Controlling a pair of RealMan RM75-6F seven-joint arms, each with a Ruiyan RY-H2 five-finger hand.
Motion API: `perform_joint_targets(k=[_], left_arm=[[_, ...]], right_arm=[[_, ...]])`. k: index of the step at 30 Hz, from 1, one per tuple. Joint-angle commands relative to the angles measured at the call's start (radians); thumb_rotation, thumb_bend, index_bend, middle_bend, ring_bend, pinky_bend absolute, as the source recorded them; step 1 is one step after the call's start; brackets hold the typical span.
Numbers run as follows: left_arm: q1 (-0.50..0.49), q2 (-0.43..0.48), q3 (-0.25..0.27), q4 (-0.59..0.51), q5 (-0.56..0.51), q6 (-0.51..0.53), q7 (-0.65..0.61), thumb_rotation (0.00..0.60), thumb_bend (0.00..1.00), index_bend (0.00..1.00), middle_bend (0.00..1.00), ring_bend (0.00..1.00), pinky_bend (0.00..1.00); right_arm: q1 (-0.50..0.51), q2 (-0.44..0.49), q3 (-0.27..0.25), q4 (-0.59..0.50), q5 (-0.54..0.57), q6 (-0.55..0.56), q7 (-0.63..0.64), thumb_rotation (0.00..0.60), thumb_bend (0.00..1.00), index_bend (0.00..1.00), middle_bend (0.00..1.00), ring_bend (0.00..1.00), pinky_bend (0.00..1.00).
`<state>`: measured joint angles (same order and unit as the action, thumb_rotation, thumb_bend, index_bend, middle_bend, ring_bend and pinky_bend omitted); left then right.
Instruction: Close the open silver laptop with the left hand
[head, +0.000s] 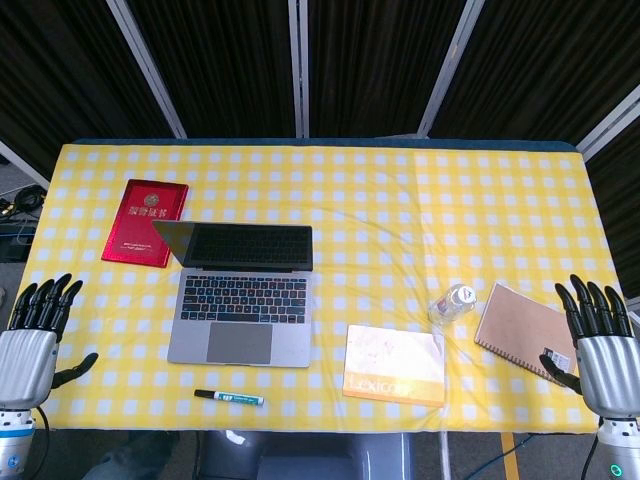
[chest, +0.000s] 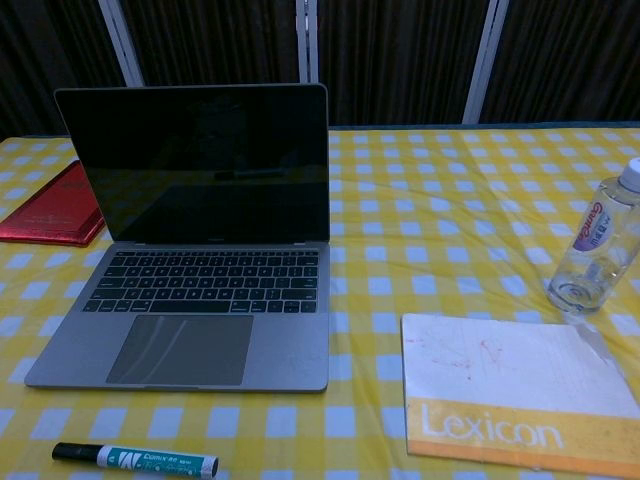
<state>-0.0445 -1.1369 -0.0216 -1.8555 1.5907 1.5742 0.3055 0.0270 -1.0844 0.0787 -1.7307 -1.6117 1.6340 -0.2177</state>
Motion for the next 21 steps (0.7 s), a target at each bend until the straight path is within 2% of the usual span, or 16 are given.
perform_joint_targets(k=[1, 6, 8, 9, 10, 12, 13, 15, 21], left_arm=[[-0.001, 0.004, 0.000, -0.002, -0.001, -0.002, -0.003, 0.600, 0.00, 0.00, 0.00, 0.00, 0.00], [-0.005, 0.006, 0.001, -0.002, -0.006, -0.016, -0.006, 0.600, 0.00, 0.00, 0.00, 0.00, 0.00], [-0.014, 0.008, 0.000, -0.003, -0.009, -0.032, -0.012, 0.600, 0.08, 0.00, 0.00, 0.00, 0.00], [-0.024, 0.011, -0.004, -0.005, -0.013, -0.047, -0.019, 0.600, 0.23, 0.00, 0.00, 0.00, 0.00], [-0.034, 0.013, -0.011, -0.008, -0.021, -0.060, -0.025, 0.600, 0.44, 0.00, 0.00, 0.00, 0.00], [-0.066, 0.022, -0.027, -0.016, -0.031, -0.102, -0.037, 0.600, 0.75, 0.00, 0.00, 0.00, 0.00], [-0.100, 0.033, -0.045, -0.020, -0.034, -0.143, -0.059, 0.600, 0.87, 0.00, 0.00, 0.00, 0.00], [-0.150, 0.047, -0.081, -0.024, -0.050, -0.196, -0.092, 0.600, 0.98, 0.00, 0.00, 0.00, 0.00], [-0.327, 0.081, -0.215, -0.011, -0.202, -0.397, -0.061, 0.600, 1.00, 0.00, 0.00, 0.00, 0.00]], right_arm=[[0.000, 0.001, 0.000, -0.001, 0.001, -0.001, 0.002, 0.600, 0.00, 0.00, 0.00, 0.00, 0.00], [0.001, 0.002, 0.002, 0.000, 0.010, -0.009, 0.006, 0.600, 0.00, 0.00, 0.00, 0.00, 0.00], [0.002, 0.004, 0.003, -0.001, 0.014, -0.012, 0.010, 0.600, 0.00, 0.00, 0.00, 0.00, 0.00], [0.002, 0.005, 0.004, -0.001, 0.017, -0.013, 0.013, 0.600, 0.00, 0.00, 0.00, 0.00, 0.00], [0.002, 0.006, 0.004, -0.001, 0.020, -0.015, 0.015, 0.600, 0.00, 0.00, 0.00, 0.00, 0.00], [0.004, 0.007, 0.004, 0.000, 0.022, -0.019, 0.018, 0.600, 0.00, 0.00, 0.00, 0.00, 0.00], [0.005, 0.007, 0.003, 0.001, 0.023, -0.024, 0.019, 0.600, 0.00, 0.00, 0.00, 0.00, 0.00], [0.007, 0.007, 0.002, 0.002, 0.025, -0.030, 0.020, 0.600, 0.00, 0.00, 0.00, 0.00, 0.00], [0.007, 0.006, 0.003, 0.002, 0.031, -0.034, 0.018, 0.600, 0.00, 0.00, 0.00, 0.00, 0.00]])
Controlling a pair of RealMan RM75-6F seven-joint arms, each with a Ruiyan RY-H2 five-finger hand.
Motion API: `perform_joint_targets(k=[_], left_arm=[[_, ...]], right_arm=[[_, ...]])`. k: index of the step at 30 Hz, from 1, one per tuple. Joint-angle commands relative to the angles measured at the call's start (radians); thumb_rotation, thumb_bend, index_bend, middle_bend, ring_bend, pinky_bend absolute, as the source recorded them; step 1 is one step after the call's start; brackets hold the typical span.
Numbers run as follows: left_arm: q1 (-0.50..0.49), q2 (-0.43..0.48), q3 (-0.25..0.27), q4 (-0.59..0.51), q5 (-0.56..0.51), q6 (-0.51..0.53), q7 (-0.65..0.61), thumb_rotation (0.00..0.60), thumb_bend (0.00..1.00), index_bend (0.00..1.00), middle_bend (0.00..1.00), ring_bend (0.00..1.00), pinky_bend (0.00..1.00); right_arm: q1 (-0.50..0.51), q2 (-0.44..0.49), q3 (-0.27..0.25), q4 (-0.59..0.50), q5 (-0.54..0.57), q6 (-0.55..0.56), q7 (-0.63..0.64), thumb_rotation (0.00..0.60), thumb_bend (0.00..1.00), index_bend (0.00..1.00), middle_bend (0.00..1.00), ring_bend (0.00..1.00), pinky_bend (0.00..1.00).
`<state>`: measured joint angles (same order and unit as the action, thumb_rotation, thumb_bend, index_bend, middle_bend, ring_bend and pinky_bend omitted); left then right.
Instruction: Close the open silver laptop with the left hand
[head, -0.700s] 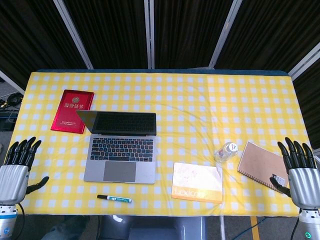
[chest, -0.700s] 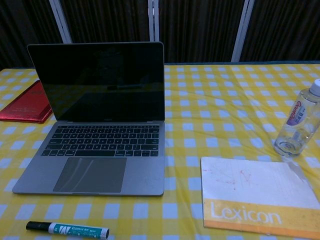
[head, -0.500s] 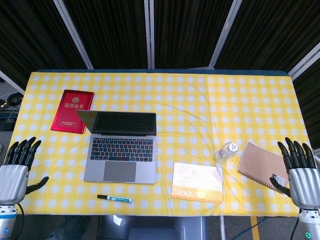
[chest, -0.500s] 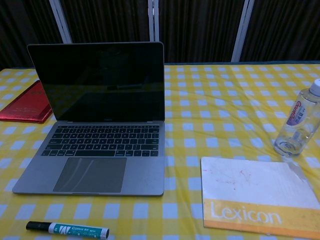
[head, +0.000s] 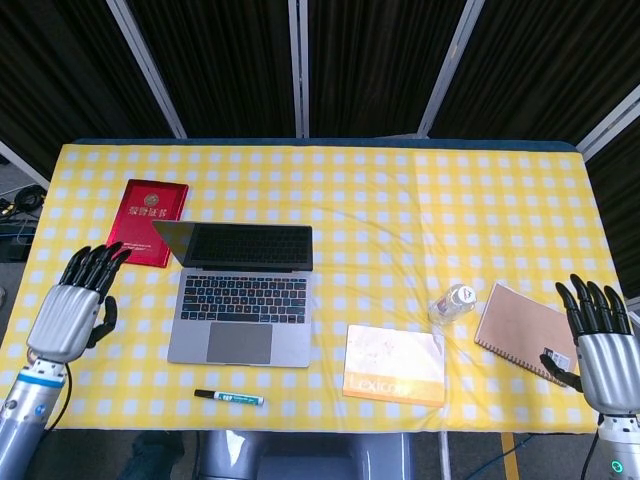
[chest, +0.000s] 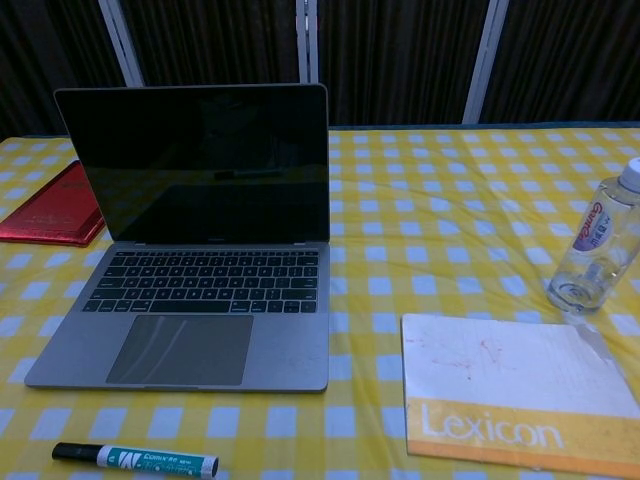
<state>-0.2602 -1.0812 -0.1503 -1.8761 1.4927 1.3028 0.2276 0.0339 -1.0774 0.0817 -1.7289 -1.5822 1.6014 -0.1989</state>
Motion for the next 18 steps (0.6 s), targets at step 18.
perform_joint_targets(k=[18], left_arm=[[-0.422, -0.075, -0.169, 0.115, -0.493, -0.444, 0.090, 0.600, 1.00, 0.12, 0.07, 0.04, 0.05]], right_arm=[[0.007, -0.007, 0.005, 0.011, 0.037, -0.028, -0.017, 0.600, 0.00, 0.00, 0.00, 0.00, 0.00]])
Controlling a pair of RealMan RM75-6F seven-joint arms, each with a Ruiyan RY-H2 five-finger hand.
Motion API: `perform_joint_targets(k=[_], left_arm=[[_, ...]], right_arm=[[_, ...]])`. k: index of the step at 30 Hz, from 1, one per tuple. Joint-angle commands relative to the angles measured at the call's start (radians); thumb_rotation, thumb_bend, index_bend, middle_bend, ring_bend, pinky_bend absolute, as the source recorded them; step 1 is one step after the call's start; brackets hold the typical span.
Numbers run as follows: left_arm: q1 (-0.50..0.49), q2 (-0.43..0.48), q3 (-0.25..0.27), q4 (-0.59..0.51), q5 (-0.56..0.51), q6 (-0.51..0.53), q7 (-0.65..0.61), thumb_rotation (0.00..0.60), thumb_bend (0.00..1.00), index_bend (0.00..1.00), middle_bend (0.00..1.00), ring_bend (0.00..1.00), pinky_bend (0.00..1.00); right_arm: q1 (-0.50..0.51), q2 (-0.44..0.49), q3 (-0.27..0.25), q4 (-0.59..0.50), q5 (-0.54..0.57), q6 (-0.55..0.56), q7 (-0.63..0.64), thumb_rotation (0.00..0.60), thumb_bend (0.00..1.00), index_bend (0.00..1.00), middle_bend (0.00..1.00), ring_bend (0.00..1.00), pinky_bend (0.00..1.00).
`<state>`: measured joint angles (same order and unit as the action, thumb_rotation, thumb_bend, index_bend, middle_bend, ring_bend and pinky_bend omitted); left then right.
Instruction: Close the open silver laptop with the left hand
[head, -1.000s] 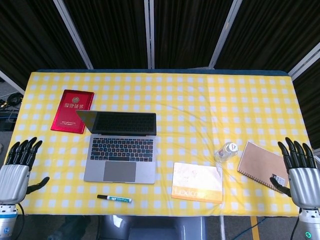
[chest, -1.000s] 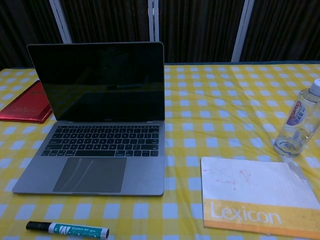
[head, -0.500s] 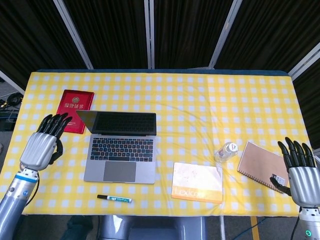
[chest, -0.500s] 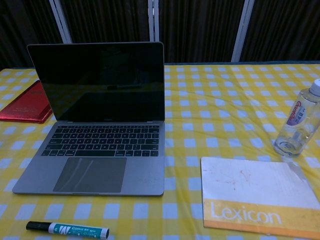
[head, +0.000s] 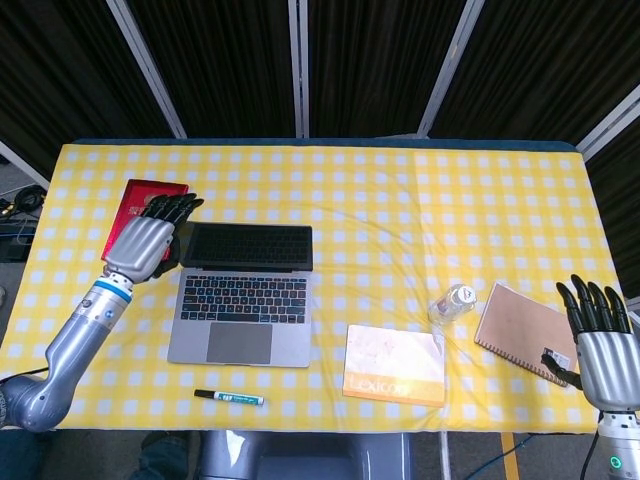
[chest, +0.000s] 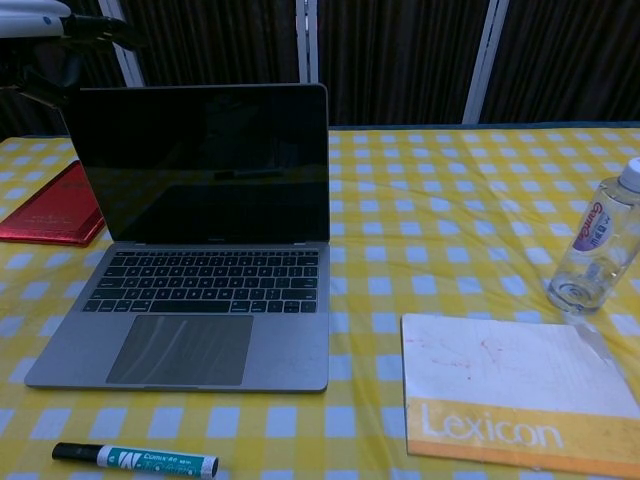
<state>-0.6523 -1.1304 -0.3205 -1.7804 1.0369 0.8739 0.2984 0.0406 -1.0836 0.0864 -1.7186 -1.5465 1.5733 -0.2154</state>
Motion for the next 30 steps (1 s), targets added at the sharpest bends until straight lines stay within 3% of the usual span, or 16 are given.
perform_joint_targets(k=[1, 7, 16, 30], left_arm=[[-0.036, -0.029, 0.002, 0.021, -0.047, -0.017, 0.022, 0.600, 1.00, 0.14, 0.08, 0.05, 0.08], [-0.056, -0.033, 0.016, 0.021, -0.082, -0.014, 0.031, 0.600, 1.00, 0.22, 0.23, 0.20, 0.24], [-0.048, 0.015, 0.041, -0.028, -0.075, -0.013, -0.016, 0.600, 1.00, 0.24, 0.26, 0.23, 0.27], [0.049, 0.117, 0.159, -0.120, 0.166, 0.019, -0.153, 0.600, 1.00, 0.25, 0.26, 0.23, 0.27]], right_arm=[[0.000, -0.001, 0.001, 0.001, 0.002, 0.000, 0.000, 0.600, 0.00, 0.00, 0.00, 0.00, 0.00], [0.000, 0.000, 0.003, 0.003, 0.006, 0.001, 0.005, 0.600, 0.00, 0.00, 0.00, 0.00, 0.00], [-0.001, 0.001, 0.003, 0.000, 0.007, 0.003, 0.005, 0.600, 0.00, 0.00, 0.00, 0.00, 0.00], [-0.004, 0.002, 0.002, -0.010, 0.004, 0.009, 0.001, 0.600, 0.00, 0.00, 0.00, 0.00, 0.00]])
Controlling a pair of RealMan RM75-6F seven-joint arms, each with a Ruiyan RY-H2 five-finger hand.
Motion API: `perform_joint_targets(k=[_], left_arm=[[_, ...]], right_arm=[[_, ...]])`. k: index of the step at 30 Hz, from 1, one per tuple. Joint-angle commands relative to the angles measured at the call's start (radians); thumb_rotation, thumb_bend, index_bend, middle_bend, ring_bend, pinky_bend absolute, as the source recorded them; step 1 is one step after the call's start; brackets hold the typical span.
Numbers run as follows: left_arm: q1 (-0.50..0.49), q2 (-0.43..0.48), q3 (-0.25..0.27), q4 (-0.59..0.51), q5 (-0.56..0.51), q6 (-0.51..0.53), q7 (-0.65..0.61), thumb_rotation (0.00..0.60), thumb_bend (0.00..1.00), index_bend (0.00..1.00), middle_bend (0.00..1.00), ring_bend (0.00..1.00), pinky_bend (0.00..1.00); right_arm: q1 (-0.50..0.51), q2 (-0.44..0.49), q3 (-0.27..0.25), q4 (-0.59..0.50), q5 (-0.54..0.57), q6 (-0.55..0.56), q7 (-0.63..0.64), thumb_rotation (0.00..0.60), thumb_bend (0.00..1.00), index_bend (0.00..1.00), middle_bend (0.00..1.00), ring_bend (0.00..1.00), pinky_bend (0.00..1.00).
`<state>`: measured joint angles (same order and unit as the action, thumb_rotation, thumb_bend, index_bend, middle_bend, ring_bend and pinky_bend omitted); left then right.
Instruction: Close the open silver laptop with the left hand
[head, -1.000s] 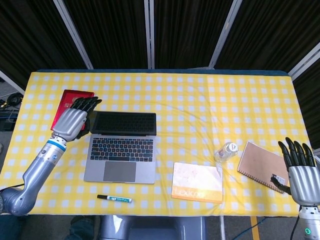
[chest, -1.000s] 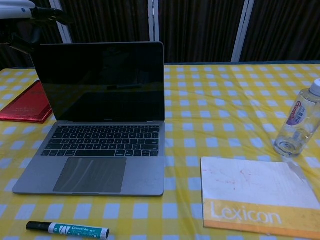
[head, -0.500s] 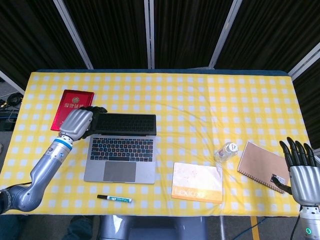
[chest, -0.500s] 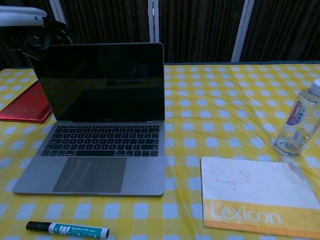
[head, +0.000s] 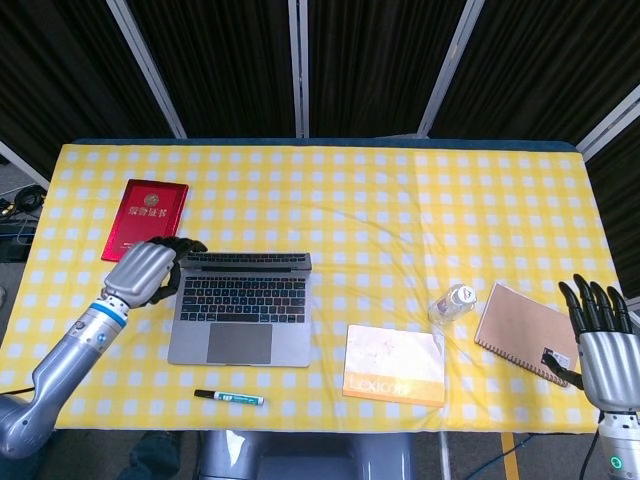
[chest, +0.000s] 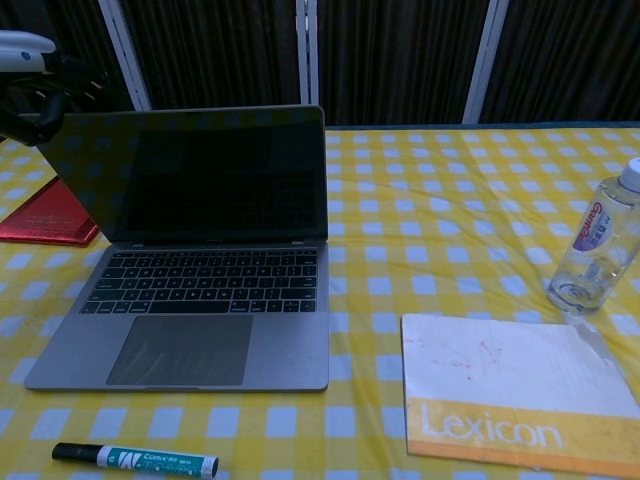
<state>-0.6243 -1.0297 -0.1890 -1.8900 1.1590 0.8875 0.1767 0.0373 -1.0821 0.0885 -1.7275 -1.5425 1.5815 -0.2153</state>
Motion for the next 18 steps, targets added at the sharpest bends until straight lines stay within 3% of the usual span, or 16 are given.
perform_joint_targets(k=[1, 12, 18], left_arm=[[0.026, 0.018, 0.034, -0.011, 0.057, 0.007, -0.040, 0.600, 1.00, 0.25, 0.26, 0.23, 0.27], [0.095, 0.010, 0.142, 0.029, 0.276, 0.039, -0.210, 0.600, 1.00, 0.25, 0.26, 0.23, 0.27], [0.101, -0.019, 0.173, 0.060, 0.314, 0.035, -0.238, 0.600, 1.00, 0.25, 0.26, 0.23, 0.27]], right_arm=[[-0.001, 0.001, 0.000, -0.001, -0.001, 0.001, 0.001, 0.600, 0.00, 0.00, 0.00, 0.00, 0.00], [-0.004, 0.001, 0.000, -0.008, -0.006, 0.009, -0.009, 0.600, 0.00, 0.00, 0.00, 0.00, 0.00], [-0.004, 0.001, -0.001, -0.009, -0.006, 0.008, -0.013, 0.600, 0.00, 0.00, 0.00, 0.00, 0.00]])
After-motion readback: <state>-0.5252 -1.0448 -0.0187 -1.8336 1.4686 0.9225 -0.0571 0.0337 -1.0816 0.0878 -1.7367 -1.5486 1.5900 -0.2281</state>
